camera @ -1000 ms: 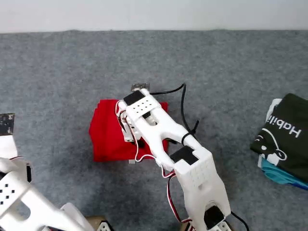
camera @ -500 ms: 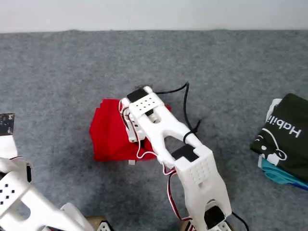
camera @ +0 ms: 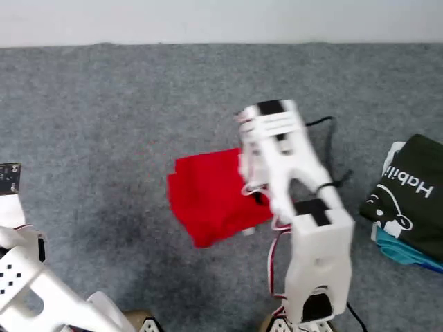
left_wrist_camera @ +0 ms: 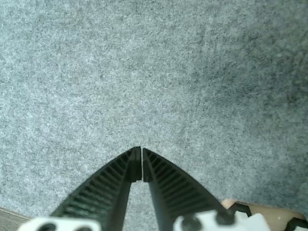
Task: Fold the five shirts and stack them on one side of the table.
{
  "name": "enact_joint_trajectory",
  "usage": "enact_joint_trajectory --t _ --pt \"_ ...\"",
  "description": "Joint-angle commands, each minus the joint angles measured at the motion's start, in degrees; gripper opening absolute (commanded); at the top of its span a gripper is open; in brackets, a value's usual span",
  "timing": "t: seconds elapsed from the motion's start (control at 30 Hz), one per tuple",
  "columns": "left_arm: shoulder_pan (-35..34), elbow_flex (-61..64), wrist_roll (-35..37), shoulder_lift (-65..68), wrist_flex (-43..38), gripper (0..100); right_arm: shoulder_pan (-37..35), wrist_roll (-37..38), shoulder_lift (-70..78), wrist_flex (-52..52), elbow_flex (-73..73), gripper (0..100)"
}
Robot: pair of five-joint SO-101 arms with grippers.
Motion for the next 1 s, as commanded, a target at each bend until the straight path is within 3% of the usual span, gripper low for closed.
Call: enact_joint_trajectory --t 0.0,0.1,0.17,0.33,0.47,0.63,0.73,0.87,0.97 --pt "0.44 -0.75 -0.44 -0.97 -0.09 1 7.34 26.73 -4.26 -3.47 -0.97 0.9" --pt "0.44 -0.75 -0.44 -0.88 -0.09 1 11.82 44.04 -4.18 -9.71 -2.29 0.8" --pt "0.44 -0.75 -0.53 -0.88 -0.09 1 13.67 50.46 -4.18 -14.11 -4.13 0.8" --pt "0.44 -0.75 -0.53 -1.05 -0.09 1 15.69 51.25 -3.65 -24.75 -7.82 0.8" --pt "0.44 -0.75 -0.53 -1.14 -0.44 1 15.52 51.25 -3.82 -25.98 -7.3 1.3" --pt "0.44 -0.75 -0.53 -1.14 -2.64 1 16.22 51.08 -4.26 -26.07 -7.47 16.2" --pt "0.44 -0.75 -0.53 -1.14 -3.78 1 17.54 45.36 -4.62 -25.54 -8.35 19.9" --pt "0.44 -0.4 -0.53 -1.14 -3.69 1 17.27 31.82 -7.96 -24.22 -9.23 19.9" --pt "0.44 -0.31 -0.53 -1.14 -3.52 1 15.43 20.31 -10.77 -17.27 -9.14 19.9"
